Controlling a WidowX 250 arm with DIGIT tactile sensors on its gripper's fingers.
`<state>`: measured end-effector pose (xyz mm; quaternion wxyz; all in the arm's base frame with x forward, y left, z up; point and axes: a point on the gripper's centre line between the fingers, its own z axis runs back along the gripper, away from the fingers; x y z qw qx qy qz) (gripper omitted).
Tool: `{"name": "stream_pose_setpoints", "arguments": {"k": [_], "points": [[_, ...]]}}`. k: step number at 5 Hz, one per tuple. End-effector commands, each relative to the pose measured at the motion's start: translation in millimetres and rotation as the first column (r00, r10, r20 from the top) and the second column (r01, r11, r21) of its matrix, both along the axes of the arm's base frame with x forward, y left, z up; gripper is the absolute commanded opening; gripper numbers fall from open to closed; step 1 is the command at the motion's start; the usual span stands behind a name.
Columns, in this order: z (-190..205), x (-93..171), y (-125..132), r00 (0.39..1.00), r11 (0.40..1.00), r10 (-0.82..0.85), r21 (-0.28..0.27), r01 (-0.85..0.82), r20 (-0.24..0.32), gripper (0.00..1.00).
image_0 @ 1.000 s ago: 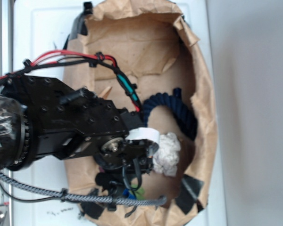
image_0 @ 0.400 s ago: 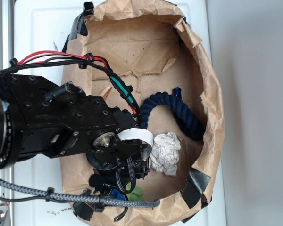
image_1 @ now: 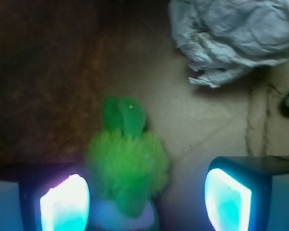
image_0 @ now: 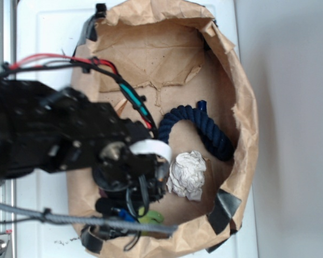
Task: Grab the green animal.
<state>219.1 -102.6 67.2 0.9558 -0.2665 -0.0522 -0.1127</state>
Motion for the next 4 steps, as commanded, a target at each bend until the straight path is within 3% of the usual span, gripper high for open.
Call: {"name": "stream_pose_setpoints", "arguments": {"k": [1,2,4], "points": [[-2.5,-5.8,-15.3,0.997,0.997,-0.074,0.020,0.074,0.020,1.00],[-18.9,-12.6,-30.1,0.995,0.992,-0.094,0.081,0.093,0.014,1.00],[-40.0,-16.3,-38.0,0.995,0.987,-0.095,0.132,0.092,0.010,1.00]]}}
